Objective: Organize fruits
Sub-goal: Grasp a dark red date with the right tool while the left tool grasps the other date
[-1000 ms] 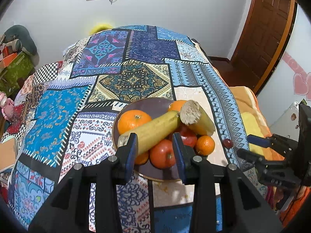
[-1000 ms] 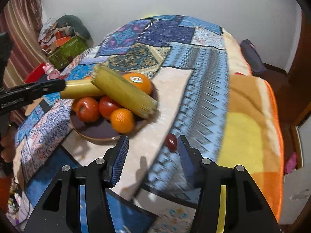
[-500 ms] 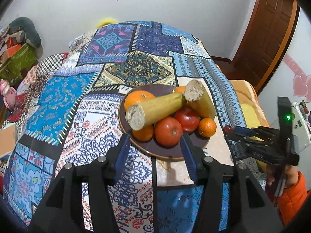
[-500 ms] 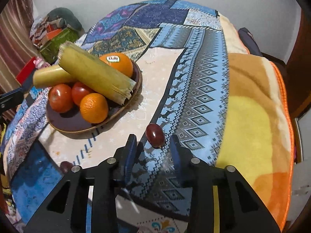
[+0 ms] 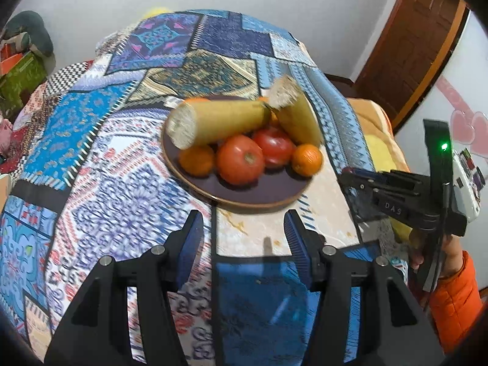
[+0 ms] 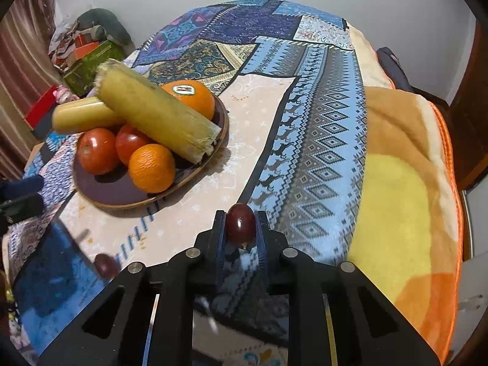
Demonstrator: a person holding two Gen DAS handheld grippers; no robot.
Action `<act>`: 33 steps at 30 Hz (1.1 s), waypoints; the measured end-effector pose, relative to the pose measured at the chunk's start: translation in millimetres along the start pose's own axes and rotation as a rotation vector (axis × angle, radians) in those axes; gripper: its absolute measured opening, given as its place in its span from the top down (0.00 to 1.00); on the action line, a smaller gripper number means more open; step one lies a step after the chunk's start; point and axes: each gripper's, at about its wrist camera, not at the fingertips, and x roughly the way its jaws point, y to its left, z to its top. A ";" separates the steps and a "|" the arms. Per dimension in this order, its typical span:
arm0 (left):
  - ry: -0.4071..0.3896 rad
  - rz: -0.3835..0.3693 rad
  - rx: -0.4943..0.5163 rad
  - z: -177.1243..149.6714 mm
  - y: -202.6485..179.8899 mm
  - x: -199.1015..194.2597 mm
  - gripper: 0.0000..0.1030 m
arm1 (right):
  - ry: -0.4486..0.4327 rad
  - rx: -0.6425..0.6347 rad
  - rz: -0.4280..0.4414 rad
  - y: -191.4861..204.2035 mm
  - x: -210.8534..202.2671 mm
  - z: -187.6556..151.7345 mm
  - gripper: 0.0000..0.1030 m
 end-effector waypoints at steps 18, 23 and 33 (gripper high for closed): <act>0.128 -0.047 0.079 -27.0 -69.3 51.7 0.69 | -0.061 0.012 0.078 16.2 -53.3 -37.4 0.83; 0.117 -0.043 0.083 -26.9 -68.3 54.4 0.77 | -0.054 0.021 0.092 17.6 -49.9 -39.2 0.83; 0.076 -0.039 0.023 -25.4 -41.4 33.1 0.77 | -0.057 0.001 0.114 34.8 -46.0 -27.2 0.83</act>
